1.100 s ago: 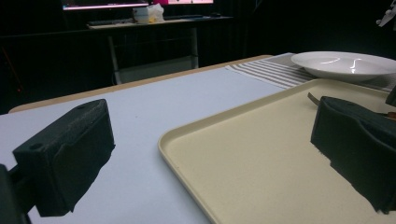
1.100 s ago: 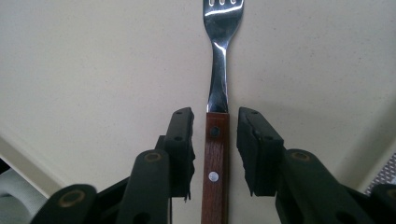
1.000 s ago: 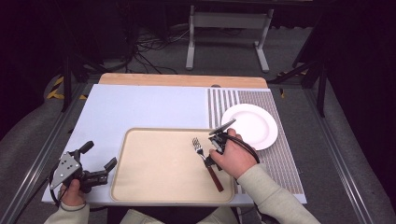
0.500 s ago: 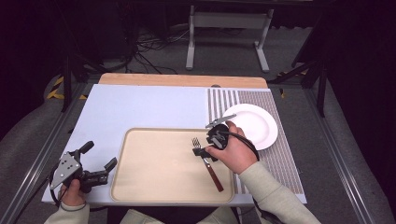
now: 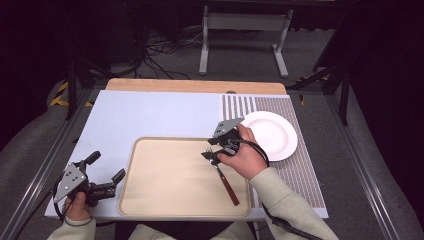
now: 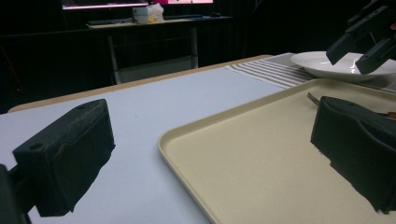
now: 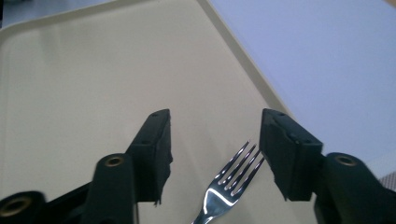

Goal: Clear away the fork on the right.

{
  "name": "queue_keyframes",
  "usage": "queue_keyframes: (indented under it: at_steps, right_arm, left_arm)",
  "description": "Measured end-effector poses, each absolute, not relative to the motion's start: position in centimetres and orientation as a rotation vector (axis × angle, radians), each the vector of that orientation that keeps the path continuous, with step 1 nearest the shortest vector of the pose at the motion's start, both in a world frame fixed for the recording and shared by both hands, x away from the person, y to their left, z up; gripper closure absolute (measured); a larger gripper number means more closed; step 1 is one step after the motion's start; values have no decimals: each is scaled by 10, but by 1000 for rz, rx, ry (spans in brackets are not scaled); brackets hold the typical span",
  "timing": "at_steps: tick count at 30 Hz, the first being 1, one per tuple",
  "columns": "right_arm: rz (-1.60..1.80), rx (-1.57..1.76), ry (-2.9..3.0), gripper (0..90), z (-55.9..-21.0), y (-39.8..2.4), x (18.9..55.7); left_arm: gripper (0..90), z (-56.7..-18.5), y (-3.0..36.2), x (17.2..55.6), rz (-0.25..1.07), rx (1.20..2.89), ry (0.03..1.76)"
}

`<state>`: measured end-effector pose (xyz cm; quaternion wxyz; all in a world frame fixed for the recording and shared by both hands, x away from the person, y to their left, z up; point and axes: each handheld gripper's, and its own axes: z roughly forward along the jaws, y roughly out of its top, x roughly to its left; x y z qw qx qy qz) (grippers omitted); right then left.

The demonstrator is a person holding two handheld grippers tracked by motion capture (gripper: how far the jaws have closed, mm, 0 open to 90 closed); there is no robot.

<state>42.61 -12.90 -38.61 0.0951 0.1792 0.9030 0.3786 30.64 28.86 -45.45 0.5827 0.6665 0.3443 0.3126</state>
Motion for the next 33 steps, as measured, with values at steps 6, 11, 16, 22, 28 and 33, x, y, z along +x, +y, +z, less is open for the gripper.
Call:
queue_keyframes:
  at_steps: [6,11,16,22,28,33]
  right_arm:
    - [1016,272,2702,677,-383,-119,434]
    - [971,133,2721,863,-388,-112,440]
    - [954,122,2740,900,-396,-108,447]
    - [959,125,2762,900,-409,-103,453]
    - [942,120,2774,900,-420,-99,457]
    - [905,133,2789,900,-429,-98,460]
  left_arm:
    - [0,-455,289,307,729,1554,804]
    - [0,-454,289,306,728,1555,803]
    - [0,-454,289,306,729,1556,804]
    - [0,-455,289,307,730,1554,802]
    - [0,-455,289,307,729,1555,801]
    - [0,-454,290,307,728,1558,800]
